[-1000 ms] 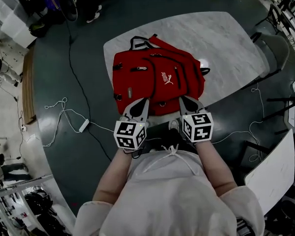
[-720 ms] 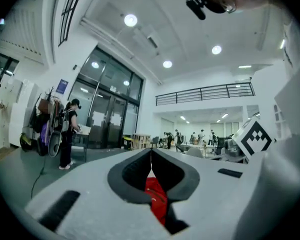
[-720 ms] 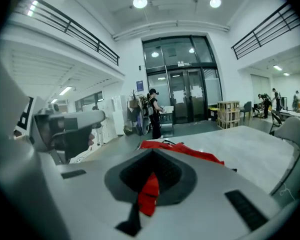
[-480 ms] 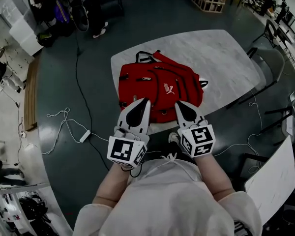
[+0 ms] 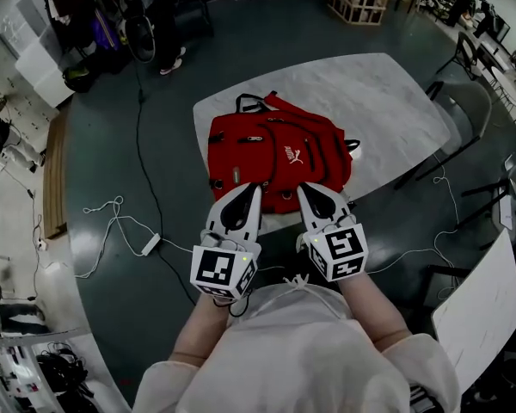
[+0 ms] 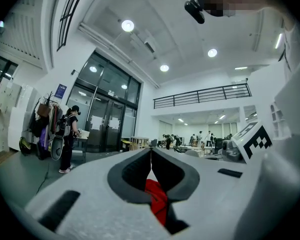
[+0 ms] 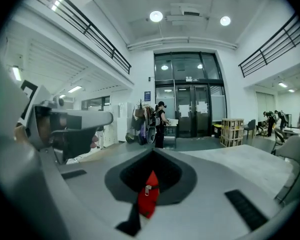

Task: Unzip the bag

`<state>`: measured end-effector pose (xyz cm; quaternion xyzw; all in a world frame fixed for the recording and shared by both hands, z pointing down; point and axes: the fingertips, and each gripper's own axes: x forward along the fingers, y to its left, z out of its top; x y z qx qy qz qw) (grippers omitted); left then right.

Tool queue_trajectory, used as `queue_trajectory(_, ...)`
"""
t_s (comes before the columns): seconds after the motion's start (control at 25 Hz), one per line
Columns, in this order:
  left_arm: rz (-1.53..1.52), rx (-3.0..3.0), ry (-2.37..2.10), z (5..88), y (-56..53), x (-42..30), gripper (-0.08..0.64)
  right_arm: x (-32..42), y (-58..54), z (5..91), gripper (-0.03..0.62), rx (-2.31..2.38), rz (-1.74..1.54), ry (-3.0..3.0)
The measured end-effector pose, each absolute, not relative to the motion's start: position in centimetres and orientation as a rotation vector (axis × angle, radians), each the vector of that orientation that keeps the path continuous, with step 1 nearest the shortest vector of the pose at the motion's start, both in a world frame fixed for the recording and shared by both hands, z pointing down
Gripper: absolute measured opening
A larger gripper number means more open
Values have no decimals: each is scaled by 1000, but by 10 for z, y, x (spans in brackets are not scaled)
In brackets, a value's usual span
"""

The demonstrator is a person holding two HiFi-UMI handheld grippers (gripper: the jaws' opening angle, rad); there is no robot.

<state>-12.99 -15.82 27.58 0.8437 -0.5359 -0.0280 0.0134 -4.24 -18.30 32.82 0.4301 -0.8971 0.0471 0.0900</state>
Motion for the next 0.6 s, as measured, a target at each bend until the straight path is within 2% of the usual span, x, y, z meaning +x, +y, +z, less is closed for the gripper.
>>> queue_trajectory(0.6,-65,2613,-1617,284,-132,-134,21,-41,-151,322,27,1321,192,-2663)
